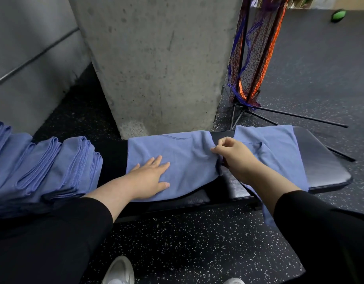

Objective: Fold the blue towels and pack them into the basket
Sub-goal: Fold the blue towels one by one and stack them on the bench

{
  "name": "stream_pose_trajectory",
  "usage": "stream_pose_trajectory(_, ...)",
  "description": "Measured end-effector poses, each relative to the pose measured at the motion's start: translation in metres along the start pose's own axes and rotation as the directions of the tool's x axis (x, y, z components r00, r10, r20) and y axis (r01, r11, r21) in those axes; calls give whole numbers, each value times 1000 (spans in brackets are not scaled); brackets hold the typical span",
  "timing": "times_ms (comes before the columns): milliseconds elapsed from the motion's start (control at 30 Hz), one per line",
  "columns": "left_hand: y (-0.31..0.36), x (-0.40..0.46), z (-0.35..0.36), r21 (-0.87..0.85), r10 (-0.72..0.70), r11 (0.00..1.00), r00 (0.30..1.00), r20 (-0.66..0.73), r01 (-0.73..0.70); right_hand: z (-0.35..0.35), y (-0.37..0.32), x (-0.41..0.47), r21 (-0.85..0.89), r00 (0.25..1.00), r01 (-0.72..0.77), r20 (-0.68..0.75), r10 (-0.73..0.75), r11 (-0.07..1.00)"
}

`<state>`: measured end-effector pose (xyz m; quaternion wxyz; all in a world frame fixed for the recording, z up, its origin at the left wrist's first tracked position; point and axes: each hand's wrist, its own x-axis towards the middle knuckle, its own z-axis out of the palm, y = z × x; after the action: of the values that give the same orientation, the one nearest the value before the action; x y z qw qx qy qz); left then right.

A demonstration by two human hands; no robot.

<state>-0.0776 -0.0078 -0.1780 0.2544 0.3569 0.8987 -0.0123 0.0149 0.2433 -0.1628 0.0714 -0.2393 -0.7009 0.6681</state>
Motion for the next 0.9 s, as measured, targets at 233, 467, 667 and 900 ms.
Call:
stream_pose_trajectory(233, 0, 1, 0, 7, -4, 1000, 1000, 5, 4, -23, -9, -8, -283, 994, 96, 84, -75, 954)
stream_pose_trajectory(467, 2, -1, 0, 4, -4, 1000, 1000, -5, 4, -33, -6, -25, -512, 969, 120, 247, 11, 850)
stream_pose_trajectory(667, 1, -1, 0, 11, 0, 1000, 1000, -8, 0, -47, -13, -26, -695, 978, 120, 206, 36, 709)
stream_pose_trajectory(900, -3, -2, 5, 23, 18, 1000, 999, -34, -17, -50, -6, -30, -827, 970, 141, 225, 89, 545)
